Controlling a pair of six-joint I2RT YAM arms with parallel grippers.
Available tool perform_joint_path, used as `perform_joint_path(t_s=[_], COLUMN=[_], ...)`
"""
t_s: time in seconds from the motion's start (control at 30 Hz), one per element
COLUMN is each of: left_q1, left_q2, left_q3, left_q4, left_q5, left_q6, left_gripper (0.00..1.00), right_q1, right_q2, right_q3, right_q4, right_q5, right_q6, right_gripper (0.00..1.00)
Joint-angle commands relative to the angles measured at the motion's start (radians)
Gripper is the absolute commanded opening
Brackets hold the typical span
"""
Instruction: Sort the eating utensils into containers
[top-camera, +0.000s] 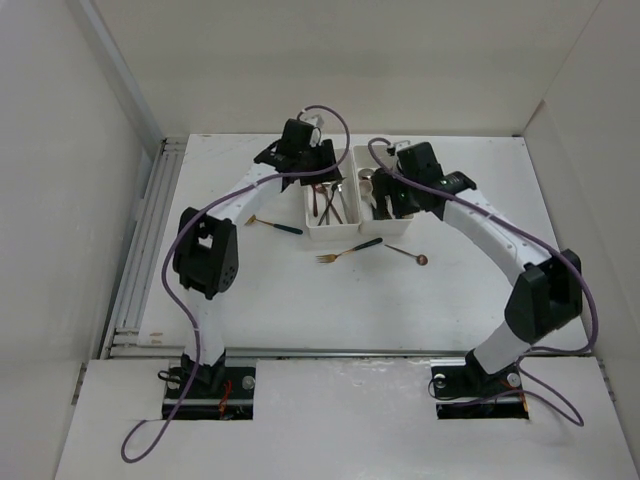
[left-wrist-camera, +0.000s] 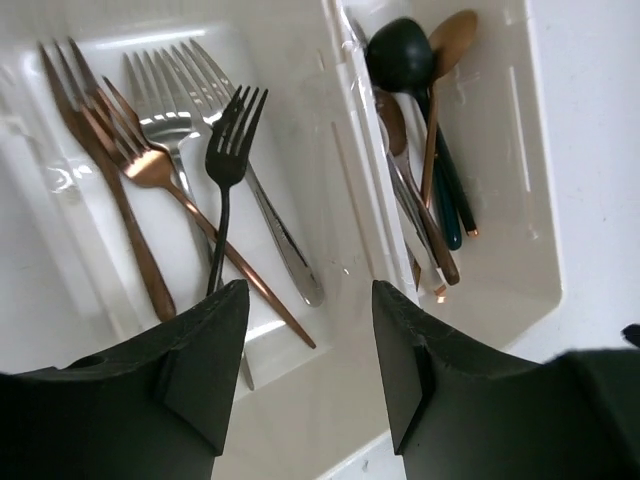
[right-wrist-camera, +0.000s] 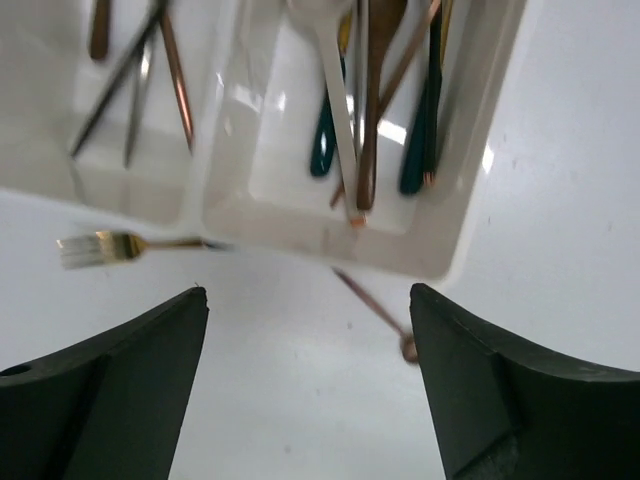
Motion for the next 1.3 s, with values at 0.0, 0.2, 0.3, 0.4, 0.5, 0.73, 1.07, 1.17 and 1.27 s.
perform_joint_path(t_s=[0.0, 0.2, 0.3, 0.4, 0.5, 0.73, 1.07, 1.17, 1.27], left_q1=[0.037, 0.141, 0.162, 0.162, 0.162, 0.191, 0.209, 0.22, 0.231], left_q2=[-0.158, -0.284, -0.341, -0.388, -0.411, -0.439, -0.466, -0.476, -0.485], left_q3=[0.062, -0.037, -0.088, -0.146, -0.179, -0.214, -0.234, -0.234, -0.234], left_q4=[-0.012, -0.073, -0.093, -0.093, -0.093, -0.093, -0.093, -0.093, -0.093], left_q5=[0.012, -0.023, -0.034, -0.043, -0.043, -0.034, -0.025, -0.025, -0.025], left_q6=[0.056, 0.091, 0.124, 0.145, 0.145, 0.136, 0.136, 0.136, 0.136], left_gripper=[0.49, 0.49, 0.49, 0.49, 0.49, 0.49, 0.49, 0.49, 0.49], right_q1=[-0.044, -0.2, -0.225, -0.225, -0.225, -0.237, -0.246, -0.246, -0.246], right_q2=[-0.132, -0.186, -0.257, -0.292, -0.315, -0.282, -0.018, 0.016, 0.062], right_q3=[-0.108, -0.353, -0.479, -0.542, -0.568, -0.606, -0.476, -0.453, -0.427], right_q4=[-0.086, 0.055, 0.12, 0.12, 0.109, 0.086, 0.039, 0.039, -0.01], right_q5=[-0.052, -0.057, 0.007, 0.035, 0.014, 0.037, -0.028, -0.002, -0.002], right_q6=[-0.014, 0.395, 0.721, 0.998, 1.213, 1.579, 1.608, 1.608, 1.594], right_gripper=[0.85, 0.79, 0.8, 0.8, 0.8, 0.74, 0.7, 0.68, 0.61])
